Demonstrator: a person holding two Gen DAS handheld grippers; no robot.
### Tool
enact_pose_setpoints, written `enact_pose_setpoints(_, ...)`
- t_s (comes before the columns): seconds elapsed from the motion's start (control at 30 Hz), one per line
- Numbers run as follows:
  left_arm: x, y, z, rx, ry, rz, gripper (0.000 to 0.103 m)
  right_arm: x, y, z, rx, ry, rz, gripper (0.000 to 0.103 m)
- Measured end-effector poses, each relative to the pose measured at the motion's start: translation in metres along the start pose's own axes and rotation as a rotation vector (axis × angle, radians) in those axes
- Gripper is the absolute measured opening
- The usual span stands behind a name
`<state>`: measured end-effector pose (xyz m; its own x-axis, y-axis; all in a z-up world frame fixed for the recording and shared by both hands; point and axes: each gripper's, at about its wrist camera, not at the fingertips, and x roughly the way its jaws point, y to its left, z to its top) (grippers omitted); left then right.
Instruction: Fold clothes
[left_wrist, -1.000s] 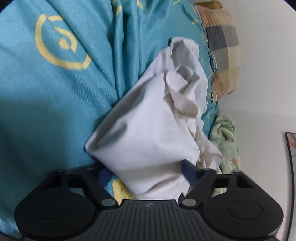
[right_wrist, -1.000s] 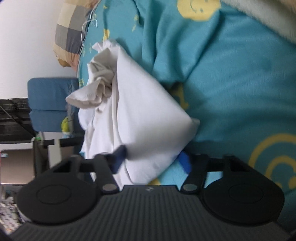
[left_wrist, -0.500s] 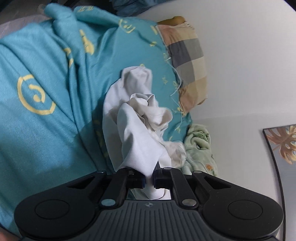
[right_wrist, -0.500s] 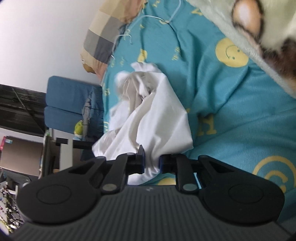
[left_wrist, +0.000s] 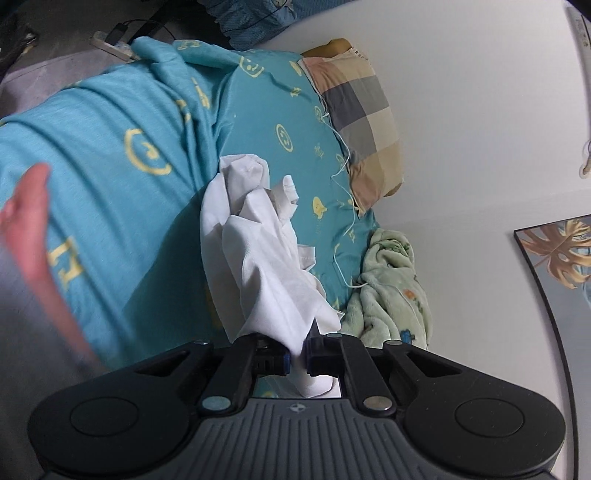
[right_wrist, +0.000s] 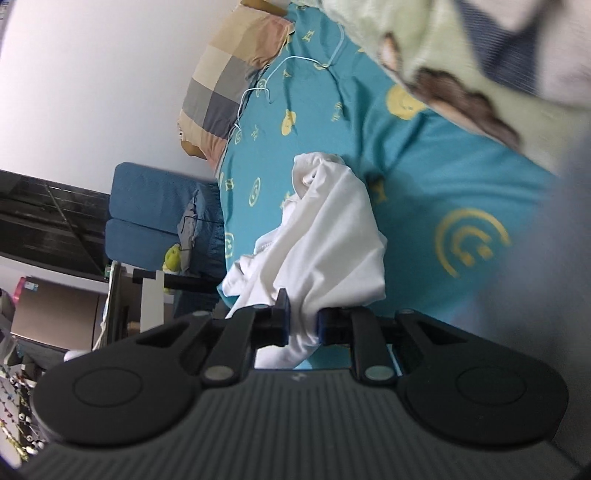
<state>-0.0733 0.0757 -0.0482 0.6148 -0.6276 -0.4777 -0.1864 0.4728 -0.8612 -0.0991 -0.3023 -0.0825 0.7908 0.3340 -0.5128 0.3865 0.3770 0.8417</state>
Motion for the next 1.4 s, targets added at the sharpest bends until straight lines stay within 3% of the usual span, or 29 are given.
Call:
enact_pose_setpoints(0.13, -0.013, 0.009, -0.007, -0.045, 0.007, -0.009, 0.007, -0.016, -0.012, -0.016, 0.045, 0.003, -0.012, 0.017)
enact_pose_setpoints(0.23, -0.007, 0.006, 0.006, -0.086, 0.005, -0.017, 0.007, -0.011, -0.003, -0.012, 0.077, 0.006, -0.020, 0.017)
enact_pose_setpoints(0.4, 0.020, -0.017, 0.037, -0.115, -0.007, -0.015, 0.008, 0.011, 0.026, 0.016, 0.091, -0.015, -0.010, 0.017)
enact_pose_setpoints(0.63, 0.093, -0.034, 0.089, -0.130, -0.009, 0.026, 0.008, 0.076, 0.045, 0.074, 0.123, -0.002, -0.044, 0.017)
enact_pose_setpoints(0.83, 0.169, -0.029, 0.130, -0.049, -0.018, 0.099, 0.009, 0.150, 0.043, 0.117, 0.097, 0.028, -0.111, 0.017)
enact_pose_setpoints(1.07, 0.241, -0.001, 0.160, -0.001, 0.001, 0.184, 0.009, 0.232, 0.010, 0.149, 0.106, 0.105, -0.152, 0.018)
enact_pose_setpoints(1.2, 0.258, 0.009, 0.168, 0.013, 0.007, 0.203, 0.009, 0.251, -0.009, 0.152, 0.134, 0.126, -0.150, 0.017)
enact_pose_setpoints(1.4, 0.259, 0.000, 0.164, 0.101, -0.009, 0.217, 0.012, 0.244, -0.006, 0.148, 0.079, 0.121, -0.127, 0.019)
